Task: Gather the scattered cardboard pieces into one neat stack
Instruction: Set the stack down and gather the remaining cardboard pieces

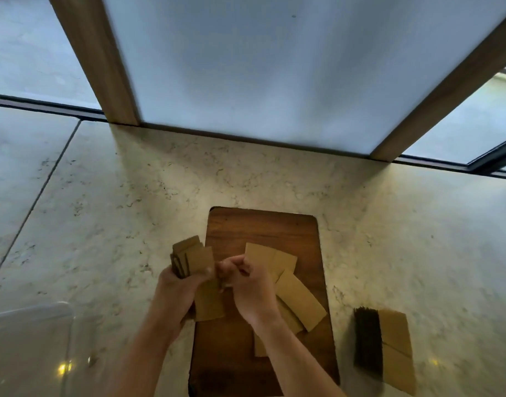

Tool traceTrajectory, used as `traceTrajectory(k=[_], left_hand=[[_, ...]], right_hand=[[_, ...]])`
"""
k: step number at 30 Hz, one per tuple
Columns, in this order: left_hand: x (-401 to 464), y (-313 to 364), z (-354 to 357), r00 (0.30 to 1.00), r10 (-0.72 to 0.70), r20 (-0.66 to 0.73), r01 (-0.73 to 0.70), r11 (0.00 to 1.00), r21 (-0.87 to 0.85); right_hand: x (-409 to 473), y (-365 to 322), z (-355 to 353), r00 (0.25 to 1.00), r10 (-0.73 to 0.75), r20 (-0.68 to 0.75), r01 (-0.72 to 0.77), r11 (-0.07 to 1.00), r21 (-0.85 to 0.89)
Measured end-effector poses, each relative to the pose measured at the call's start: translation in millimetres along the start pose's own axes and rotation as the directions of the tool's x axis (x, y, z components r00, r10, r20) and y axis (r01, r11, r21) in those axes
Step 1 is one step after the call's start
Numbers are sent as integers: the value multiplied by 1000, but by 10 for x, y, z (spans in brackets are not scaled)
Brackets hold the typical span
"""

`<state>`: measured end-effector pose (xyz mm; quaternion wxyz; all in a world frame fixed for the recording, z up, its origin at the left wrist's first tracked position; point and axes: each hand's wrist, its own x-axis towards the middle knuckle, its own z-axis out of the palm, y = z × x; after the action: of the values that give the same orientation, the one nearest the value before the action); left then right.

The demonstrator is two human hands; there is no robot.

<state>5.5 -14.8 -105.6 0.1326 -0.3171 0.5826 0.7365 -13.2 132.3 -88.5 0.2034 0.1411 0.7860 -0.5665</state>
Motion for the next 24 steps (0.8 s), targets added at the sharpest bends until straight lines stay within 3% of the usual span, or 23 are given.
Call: traceTrajectory(k=[2, 3, 4, 6, 8, 12, 15, 17, 19, 22, 24], left_hand=[[-43, -54, 68, 995, -47, 88, 62, 982, -179], [-65, -81, 106, 994, -66, 92, 84, 976, -201], [-84, -109, 153, 992, -89, 87, 104, 977, -185], [-113, -169, 287, 988, -131, 77, 138, 985, -107], [-144, -228, 460, 987, -145, 74, 150, 986, -70], [-279, -334, 724, 990, -135, 48, 139, 987, -85], [-358, -450, 766, 996, -89, -7, 88, 995, -44], [-375, -521, 754, 996, -75, -42, 75, 997, 4], [-403, -584, 716, 994, -62, -90, 65, 997, 32], [-450, -671, 601, 986, -48, -161, 58, 997, 53], [-497, -697, 515, 983, -51, -175, 60, 997, 43]], right_hand=[[7, 90, -412, 958, -115, -264, 40, 961, -274], [0, 184, -635, 933, -173, -316, 18, 898, -440], [-27, 287, -828, 945, -158, -287, -47, 802, -595], [-106, 454, -1040, 977, 8, -212, -173, 608, -774], [-167, 572, -1093, 969, 102, -227, -242, 595, -766], [-177, 670, -1272, 952, 45, -302, -190, 862, -471], [-219, 654, -1311, 967, 60, -247, -120, 965, -233], [-242, 599, -1198, 990, 73, -122, -103, 960, -260], [-249, 596, -1032, 995, 60, -85, -91, 900, -426], [-292, 652, -897, 973, -25, -231, -133, 756, -641], [-309, 694, -952, 957, 52, -284, -203, 821, -534]])
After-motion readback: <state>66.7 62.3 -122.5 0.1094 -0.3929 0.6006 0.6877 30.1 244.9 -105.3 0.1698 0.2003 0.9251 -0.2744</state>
